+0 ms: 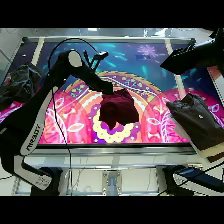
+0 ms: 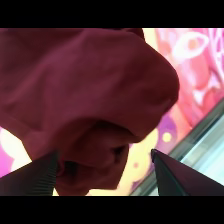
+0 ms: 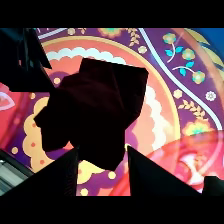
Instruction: Fold the shirts.
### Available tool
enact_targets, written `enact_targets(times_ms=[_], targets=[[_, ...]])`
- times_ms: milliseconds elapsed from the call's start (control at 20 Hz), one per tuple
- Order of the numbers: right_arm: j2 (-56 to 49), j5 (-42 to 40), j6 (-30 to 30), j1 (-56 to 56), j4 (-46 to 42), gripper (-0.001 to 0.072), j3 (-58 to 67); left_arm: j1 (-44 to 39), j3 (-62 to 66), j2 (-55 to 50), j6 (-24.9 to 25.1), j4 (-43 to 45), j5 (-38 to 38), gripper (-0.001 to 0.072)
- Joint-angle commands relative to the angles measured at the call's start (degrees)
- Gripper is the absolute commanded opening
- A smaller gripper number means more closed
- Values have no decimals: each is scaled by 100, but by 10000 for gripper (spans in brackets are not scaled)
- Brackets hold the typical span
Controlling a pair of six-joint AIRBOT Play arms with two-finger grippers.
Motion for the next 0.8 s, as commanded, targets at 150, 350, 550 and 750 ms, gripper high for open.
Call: enact_targets(times_ms=[150,350,550,750], targets=[[-422,-168,-280,-208,-855,340,-160,1547,216,330,-247,214,-101,669],[-1200,-105,-256,-354,-671,342,-162,2341,-181,199,-669,13,-848,668],[-2240,-15,-101,-188,549,342,-160,2177,-1351,138,-186,-992,-295,646],[-2944,17,-63,52,317,343,-160,1440,-2155,-109,136,-1899,422,646]])
